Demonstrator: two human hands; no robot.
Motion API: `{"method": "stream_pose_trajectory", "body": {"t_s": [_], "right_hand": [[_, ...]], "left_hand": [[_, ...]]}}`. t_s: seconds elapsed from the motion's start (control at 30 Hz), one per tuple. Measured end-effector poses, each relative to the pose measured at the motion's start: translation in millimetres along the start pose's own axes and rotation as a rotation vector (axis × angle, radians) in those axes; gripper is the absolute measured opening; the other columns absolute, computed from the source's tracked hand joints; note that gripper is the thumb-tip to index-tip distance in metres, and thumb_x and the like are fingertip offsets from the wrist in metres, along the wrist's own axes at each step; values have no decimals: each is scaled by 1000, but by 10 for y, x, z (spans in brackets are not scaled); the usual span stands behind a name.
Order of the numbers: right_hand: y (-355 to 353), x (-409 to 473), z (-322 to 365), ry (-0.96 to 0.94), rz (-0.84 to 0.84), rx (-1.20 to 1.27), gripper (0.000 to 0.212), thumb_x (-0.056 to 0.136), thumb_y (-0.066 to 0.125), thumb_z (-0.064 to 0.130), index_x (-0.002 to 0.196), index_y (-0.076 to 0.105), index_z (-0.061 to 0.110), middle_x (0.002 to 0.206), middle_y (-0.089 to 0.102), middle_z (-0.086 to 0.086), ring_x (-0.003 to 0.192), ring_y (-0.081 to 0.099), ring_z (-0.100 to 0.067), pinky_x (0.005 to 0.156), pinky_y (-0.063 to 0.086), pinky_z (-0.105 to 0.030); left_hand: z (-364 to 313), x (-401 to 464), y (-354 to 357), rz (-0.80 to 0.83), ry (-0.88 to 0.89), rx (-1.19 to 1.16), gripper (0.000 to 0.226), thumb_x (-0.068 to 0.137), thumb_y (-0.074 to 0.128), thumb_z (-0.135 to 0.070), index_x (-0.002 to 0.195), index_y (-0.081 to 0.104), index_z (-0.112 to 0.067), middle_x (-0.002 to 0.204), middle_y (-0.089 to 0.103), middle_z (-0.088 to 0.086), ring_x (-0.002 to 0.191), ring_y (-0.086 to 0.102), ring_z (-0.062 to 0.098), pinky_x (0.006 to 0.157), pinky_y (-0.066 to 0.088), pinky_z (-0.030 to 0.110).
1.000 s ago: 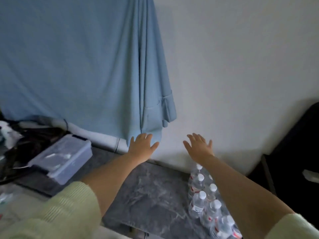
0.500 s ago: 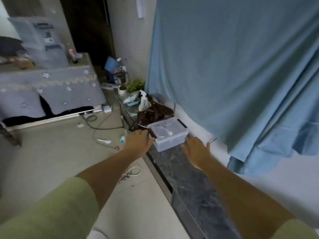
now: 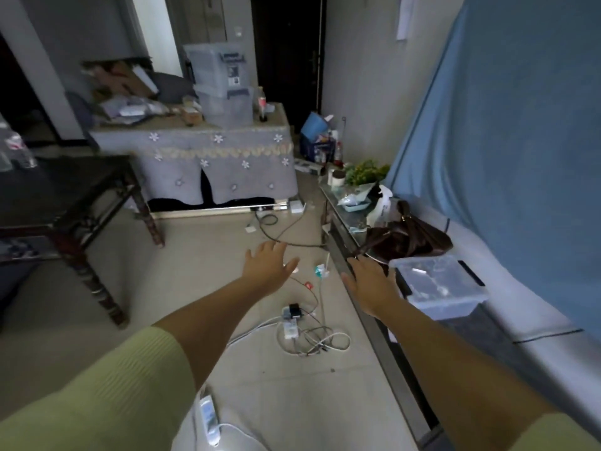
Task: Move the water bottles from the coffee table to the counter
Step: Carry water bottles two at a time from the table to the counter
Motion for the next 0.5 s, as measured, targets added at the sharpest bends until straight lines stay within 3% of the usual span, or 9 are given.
{"method": "stream_pose_trajectory", "body": {"t_s": [0.17, 0.3, 0.5], "right_hand": [[157, 536, 490, -115, 42, -11, 52, 101, 29, 48, 148, 29, 25, 157, 25, -2, 146, 19, -19, 115, 10, -53], [276, 1058, 849, -212, 106, 2, 52, 101, 31, 45, 149, 28, 23, 158, 22, -4, 146, 18, -22, 117, 17, -50], [405, 2040, 1183, -373, 200, -75, 54, 103, 29, 43, 151, 23, 20, 161, 15, -5, 148, 13, -23, 117, 16, -54]], "left_hand": [[536, 169, -40, -7, -97, -18, 57, 96, 37, -53, 143, 38, -19, 148, 38, 8, 137, 33, 25, 112, 24, 49], [935, 354, -14, -8, -180, -11, 59, 97, 34, -54, 144, 35, -20, 149, 37, 7, 138, 32, 25, 113, 23, 50], [1360, 967, 8, -21, -351, -24, 59, 98, 31, -54, 146, 32, -20, 151, 33, 7, 141, 27, 25, 114, 18, 52]]}}
Point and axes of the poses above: each hand's wrist, its own x-axis towards the middle knuckle, its own y-axis out of the palm, z = x × y, the point moved 1 cm from there along x, towards the middle knuckle
